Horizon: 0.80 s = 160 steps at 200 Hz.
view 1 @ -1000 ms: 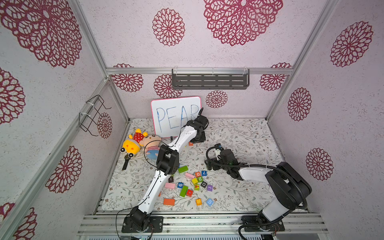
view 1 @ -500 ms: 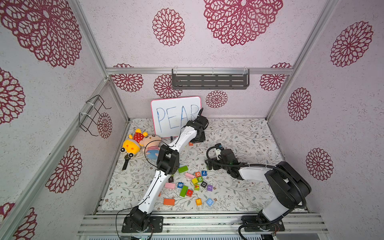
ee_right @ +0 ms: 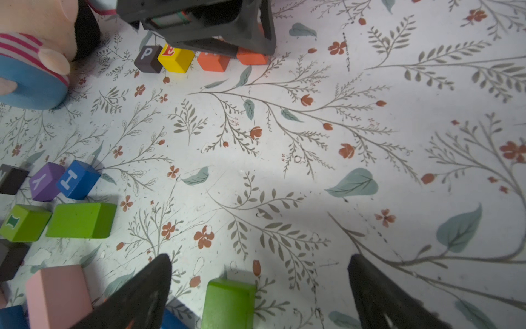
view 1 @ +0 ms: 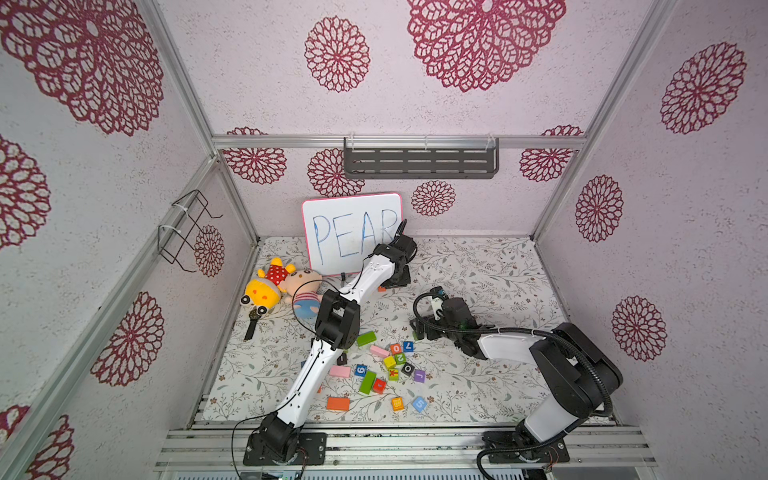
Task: Spell the uppercase word “pear” with letter blocks
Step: Place the letter block at the center of the board.
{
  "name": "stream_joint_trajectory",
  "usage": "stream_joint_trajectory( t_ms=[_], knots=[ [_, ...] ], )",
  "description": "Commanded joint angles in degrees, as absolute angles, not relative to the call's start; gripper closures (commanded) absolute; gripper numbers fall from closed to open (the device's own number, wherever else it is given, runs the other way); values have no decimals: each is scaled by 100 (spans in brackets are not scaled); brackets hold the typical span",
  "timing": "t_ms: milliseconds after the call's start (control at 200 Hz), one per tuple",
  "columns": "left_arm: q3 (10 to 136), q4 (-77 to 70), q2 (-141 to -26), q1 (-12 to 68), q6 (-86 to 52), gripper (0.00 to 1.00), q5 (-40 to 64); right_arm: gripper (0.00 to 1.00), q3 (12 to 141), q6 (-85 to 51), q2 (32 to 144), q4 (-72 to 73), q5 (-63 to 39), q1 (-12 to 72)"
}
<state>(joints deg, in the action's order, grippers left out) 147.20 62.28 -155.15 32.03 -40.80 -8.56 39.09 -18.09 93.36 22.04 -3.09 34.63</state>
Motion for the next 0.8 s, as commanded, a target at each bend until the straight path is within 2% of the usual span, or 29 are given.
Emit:
stream_joint_trajectory(
  t_ms=[0, 300, 796],
  knots=[
    [14836, 6240, -15635, 3199, -4016, 94, -1026, 1, 3955, -1875, 9257, 2364, -351, 3428],
    [14838, 6198, -15697, 3208, -4034, 87, -1023, 1, 3929, -1875, 9202, 2357, -356, 3419],
    [14837, 6136, -15668, 3208, -4085, 67, -942, 1, 3913, -1881, 9176, 2354, -363, 3413]
  ],
)
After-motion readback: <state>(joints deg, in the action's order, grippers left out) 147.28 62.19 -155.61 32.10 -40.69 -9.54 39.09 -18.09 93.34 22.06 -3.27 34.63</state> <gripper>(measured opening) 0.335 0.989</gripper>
